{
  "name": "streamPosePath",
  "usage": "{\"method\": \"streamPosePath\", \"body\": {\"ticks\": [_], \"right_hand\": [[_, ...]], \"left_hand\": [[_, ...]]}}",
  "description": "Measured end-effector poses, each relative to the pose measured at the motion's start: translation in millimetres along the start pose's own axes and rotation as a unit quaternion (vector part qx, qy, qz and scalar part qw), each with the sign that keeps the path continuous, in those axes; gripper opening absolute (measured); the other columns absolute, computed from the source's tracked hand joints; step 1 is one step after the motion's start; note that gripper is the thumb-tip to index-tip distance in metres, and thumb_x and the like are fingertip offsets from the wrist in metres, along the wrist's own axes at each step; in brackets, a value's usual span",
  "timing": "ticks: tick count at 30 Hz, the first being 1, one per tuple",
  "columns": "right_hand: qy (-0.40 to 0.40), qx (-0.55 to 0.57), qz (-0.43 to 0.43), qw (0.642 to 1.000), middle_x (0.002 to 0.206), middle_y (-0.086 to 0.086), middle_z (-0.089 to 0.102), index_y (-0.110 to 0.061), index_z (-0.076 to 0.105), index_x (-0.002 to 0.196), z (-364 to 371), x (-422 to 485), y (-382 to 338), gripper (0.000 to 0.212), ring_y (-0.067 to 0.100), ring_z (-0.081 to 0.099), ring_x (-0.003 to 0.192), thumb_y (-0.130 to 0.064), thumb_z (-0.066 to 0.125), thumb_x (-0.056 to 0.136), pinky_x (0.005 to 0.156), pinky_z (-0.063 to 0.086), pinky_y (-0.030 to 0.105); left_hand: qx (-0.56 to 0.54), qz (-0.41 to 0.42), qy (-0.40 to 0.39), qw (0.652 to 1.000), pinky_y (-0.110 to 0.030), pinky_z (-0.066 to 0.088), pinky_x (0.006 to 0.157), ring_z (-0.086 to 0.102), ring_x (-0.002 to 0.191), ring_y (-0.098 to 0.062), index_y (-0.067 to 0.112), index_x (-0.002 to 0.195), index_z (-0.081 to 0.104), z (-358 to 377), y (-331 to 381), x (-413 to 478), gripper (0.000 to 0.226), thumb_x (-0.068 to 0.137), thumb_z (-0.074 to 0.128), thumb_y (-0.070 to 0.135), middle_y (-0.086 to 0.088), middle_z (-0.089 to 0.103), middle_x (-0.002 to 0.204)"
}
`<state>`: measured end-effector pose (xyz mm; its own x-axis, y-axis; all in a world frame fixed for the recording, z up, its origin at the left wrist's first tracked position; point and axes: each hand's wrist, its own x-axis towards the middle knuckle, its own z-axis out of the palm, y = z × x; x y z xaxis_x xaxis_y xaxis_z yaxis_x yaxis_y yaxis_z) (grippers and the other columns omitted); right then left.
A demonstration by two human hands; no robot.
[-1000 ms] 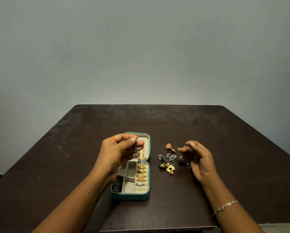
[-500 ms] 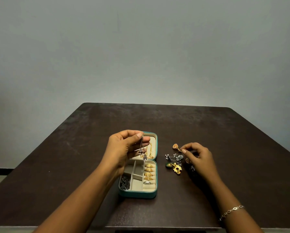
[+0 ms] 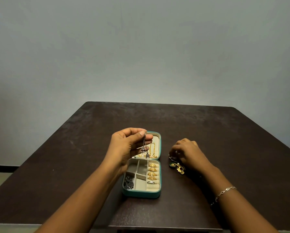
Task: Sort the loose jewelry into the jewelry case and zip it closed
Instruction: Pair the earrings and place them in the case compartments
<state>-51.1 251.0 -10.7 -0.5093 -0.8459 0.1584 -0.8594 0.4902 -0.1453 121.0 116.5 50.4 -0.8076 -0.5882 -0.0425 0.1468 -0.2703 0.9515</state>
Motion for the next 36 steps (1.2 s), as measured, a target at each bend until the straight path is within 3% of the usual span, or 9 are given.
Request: {"method": "streamPosePath", "body": {"ticks": [3, 6, 11, 14, 19, 22, 26, 31, 36], "right_hand": [[0.045, 0.13, 0.038, 0.99, 0.093, -0.003, 0.063, -0.02, 0.066, 0.084, 2, -3, 6, 0.003, 0.014, 0.053, 0.097, -0.018, 0.064, 0.083, 0.085, 0.041, 0.031], [0.092, 0.311, 0.091, 0.942, 0.078, -0.005, 0.068, -0.023, 0.066, 0.071, -1, -9, 8, 0.016, 0.008, 0.062, 0.079, -0.009, 0.067, 0.079, 0.069, 0.046, 0.019], [0.13, 0.511, 0.1, 0.844, 0.068, 0.0, 0.068, -0.01, 0.067, 0.072, -5, -14, 11, 0.014, 0.008, 0.062, 0.065, 0.004, 0.066, 0.077, 0.064, 0.048, 0.021], [0.144, 0.549, 0.095, 0.818, 0.069, 0.004, 0.067, -0.005, 0.066, 0.074, -10, -16, 11, 0.013, 0.01, 0.062, 0.065, 0.007, 0.064, 0.077, 0.064, 0.05, 0.02], [0.134, 0.5, 0.076, 0.852, 0.079, 0.009, 0.068, -0.008, 0.067, 0.079, -19, -22, 13, 0.017, 0.011, 0.063, 0.073, 0.007, 0.06, 0.08, 0.069, 0.051, 0.017], [0.119, 0.429, 0.086, 0.891, 0.072, -0.005, 0.07, -0.016, 0.069, 0.074, -22, -25, 17, 0.022, 0.003, 0.063, 0.072, 0.003, 0.06, 0.081, 0.069, 0.048, 0.016], [0.072, 0.315, 0.116, 0.939, 0.075, -0.004, 0.07, -0.023, 0.067, 0.068, -19, -25, 20, 0.023, 0.021, 0.065, 0.076, -0.005, 0.06, 0.079, 0.074, 0.052, 0.036], [0.005, 0.272, 0.13, 0.953, 0.078, -0.003, 0.068, -0.026, 0.065, 0.064, -18, -27, 18, 0.021, 0.007, 0.06, 0.069, -0.013, 0.06, 0.08, 0.066, 0.047, 0.024], [0.035, 0.228, 0.15, 0.961, 0.08, -0.009, 0.065, -0.031, 0.062, 0.072, -17, -19, 21, 0.022, 0.007, 0.062, 0.075, -0.013, 0.062, 0.084, 0.068, 0.049, 0.025]], "left_hand": [[-0.018, -0.004, -0.003, 1.0, -0.026, 0.057, 0.057, 0.071, 0.067, -0.016, 0.002, 0.089, 0.063, 0, 3, -2, 0.008, 0.085, 0.057, 0.003, -0.009, 0.073, 0.072], [-0.022, -0.004, -0.003, 1.0, -0.025, 0.058, 0.055, 0.071, 0.066, -0.016, 0.002, 0.089, 0.063, 1, 3, -3, 0.008, 0.085, 0.056, 0.003, -0.009, 0.073, 0.071], [-0.022, -0.002, -0.003, 1.0, -0.025, 0.057, 0.053, 0.071, 0.065, -0.016, 0.002, 0.089, 0.064, 2, 4, -4, 0.008, 0.085, 0.057, 0.003, -0.01, 0.073, 0.071], [-0.025, -0.003, -0.003, 1.0, -0.024, 0.056, 0.052, 0.071, 0.066, -0.017, 0.002, 0.089, 0.064, 3, 4, -5, 0.009, 0.085, 0.056, 0.003, -0.011, 0.073, 0.072], [-0.014, 0.001, -0.006, 1.0, -0.023, 0.056, 0.052, 0.071, 0.067, -0.017, 0.003, 0.09, 0.064, 3, 4, -5, 0.009, 0.085, 0.056, 0.004, -0.011, 0.073, 0.074], [-0.01, 0.004, -0.008, 1.0, -0.023, 0.055, 0.052, 0.071, 0.067, -0.017, 0.003, 0.089, 0.064, 3, 4, -5, 0.009, 0.085, 0.056, 0.003, -0.011, 0.073, 0.074], [-0.008, 0.005, -0.009, 1.0, -0.024, 0.057, 0.054, 0.071, 0.067, -0.017, 0.003, 0.088, 0.064, 3, 4, -5, 0.008, 0.085, 0.056, 0.003, -0.01, 0.073, 0.073], [-0.007, 0.005, -0.009, 1.0, -0.024, 0.057, 0.055, 0.071, 0.068, -0.017, 0.004, 0.088, 0.064, 3, 5, -6, 0.009, 0.085, 0.056, 0.004, -0.01, 0.073, 0.074], [-0.005, 0.001, -0.009, 1.0, -0.025, 0.058, 0.057, 0.071, 0.069, -0.017, 0.002, 0.091, 0.065, 2, 4, -5, 0.011, 0.086, 0.056, 0.004, -0.01, 0.073, 0.074]]}}
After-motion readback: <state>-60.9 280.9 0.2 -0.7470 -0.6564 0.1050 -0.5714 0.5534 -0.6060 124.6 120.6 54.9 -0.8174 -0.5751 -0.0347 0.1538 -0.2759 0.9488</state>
